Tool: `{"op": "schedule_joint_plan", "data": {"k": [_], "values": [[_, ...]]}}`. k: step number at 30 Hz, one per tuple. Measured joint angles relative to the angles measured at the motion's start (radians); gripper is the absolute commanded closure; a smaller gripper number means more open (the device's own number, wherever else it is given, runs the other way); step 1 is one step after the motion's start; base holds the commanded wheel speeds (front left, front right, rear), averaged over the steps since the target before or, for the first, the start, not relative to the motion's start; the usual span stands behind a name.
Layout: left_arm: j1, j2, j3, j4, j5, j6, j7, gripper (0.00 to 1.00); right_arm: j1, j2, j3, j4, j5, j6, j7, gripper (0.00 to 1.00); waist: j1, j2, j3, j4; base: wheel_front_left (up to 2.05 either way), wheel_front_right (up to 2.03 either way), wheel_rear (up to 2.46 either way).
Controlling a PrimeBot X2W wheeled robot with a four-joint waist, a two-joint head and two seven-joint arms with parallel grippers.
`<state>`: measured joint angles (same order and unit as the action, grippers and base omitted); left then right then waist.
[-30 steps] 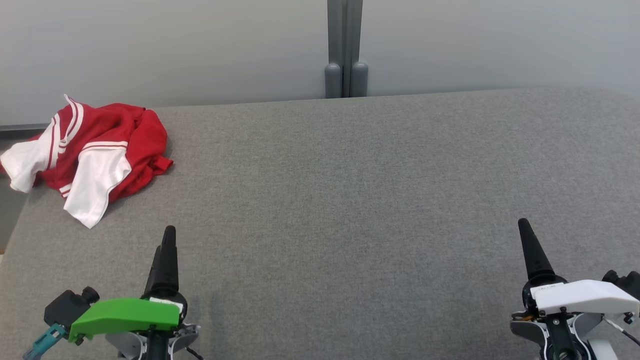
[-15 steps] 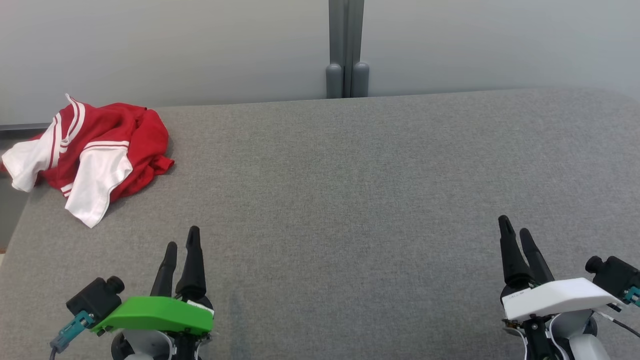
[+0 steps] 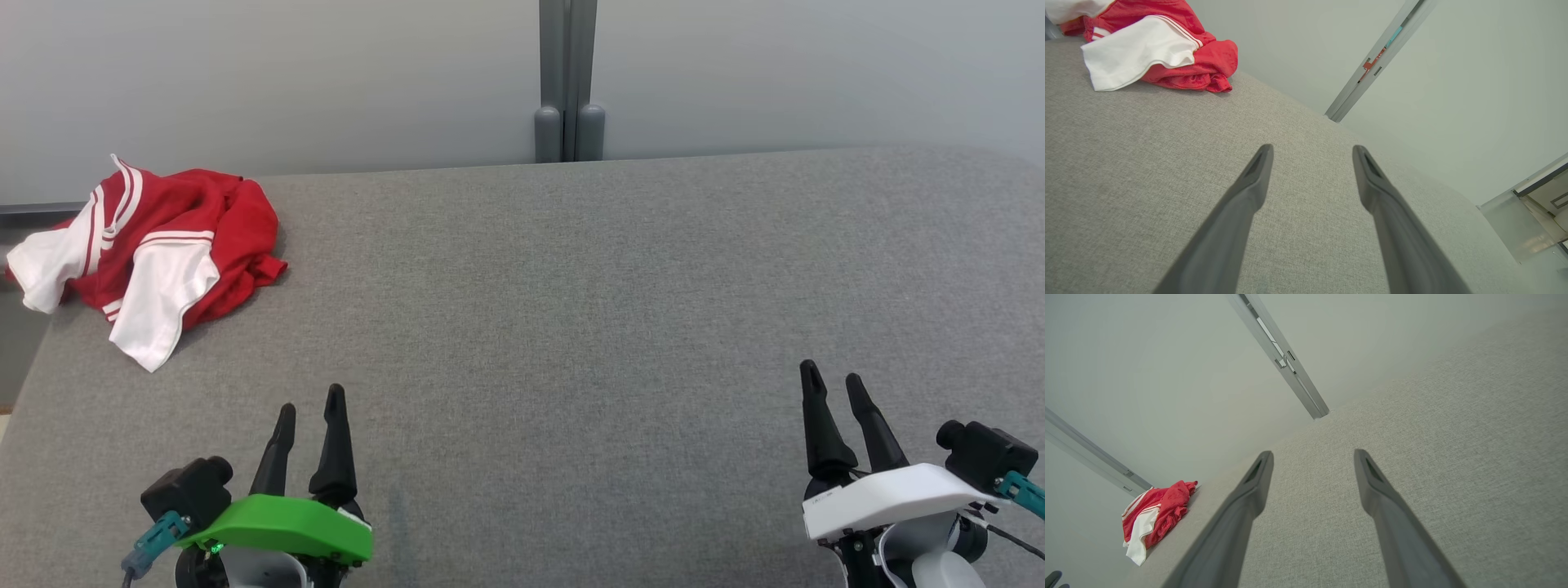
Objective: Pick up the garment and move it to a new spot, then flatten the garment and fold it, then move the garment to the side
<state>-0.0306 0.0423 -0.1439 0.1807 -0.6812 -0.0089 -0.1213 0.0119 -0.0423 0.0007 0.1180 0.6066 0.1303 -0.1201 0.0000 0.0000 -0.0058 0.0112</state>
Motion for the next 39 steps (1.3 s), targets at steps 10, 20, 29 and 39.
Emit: {"op": "schedule_joint_plan", "data": {"k": [10, 20, 29, 39], "values": [[0.000, 0.001, -0.024, 0.016, 0.100, 0.011, -0.026, 0.00, 0.003, -0.001, 0.016, 0.005, -0.126, 0.000, -0.027, 0.00, 0.0000, 0.0000, -0.004, 0.003, 0.00, 0.00, 0.00], [0.000, 0.001, -0.043, 0.034, 0.190, 0.019, -0.051, 0.00, 0.004, -0.002, 0.023, 0.007, -0.234, 0.000, -0.051, 0.00, 0.0000, 0.0000, -0.006, 0.004, 0.00, 0.00, 0.00], [0.009, 0.002, -0.053, 0.044, 0.255, 0.031, -0.073, 0.00, 0.009, -0.003, 0.037, 0.020, -0.318, 0.000, -0.072, 0.00, 0.0000, 0.0000, -0.012, 0.002, 0.00, 0.00, 0.00], [0.021, 0.003, -0.066, 0.057, 0.332, 0.040, -0.093, 0.00, 0.023, -0.003, 0.045, 0.030, -0.404, 0.000, -0.093, 0.00, 0.0000, 0.0000, -0.024, 0.002, 0.00, 0.00, 0.00]]}}
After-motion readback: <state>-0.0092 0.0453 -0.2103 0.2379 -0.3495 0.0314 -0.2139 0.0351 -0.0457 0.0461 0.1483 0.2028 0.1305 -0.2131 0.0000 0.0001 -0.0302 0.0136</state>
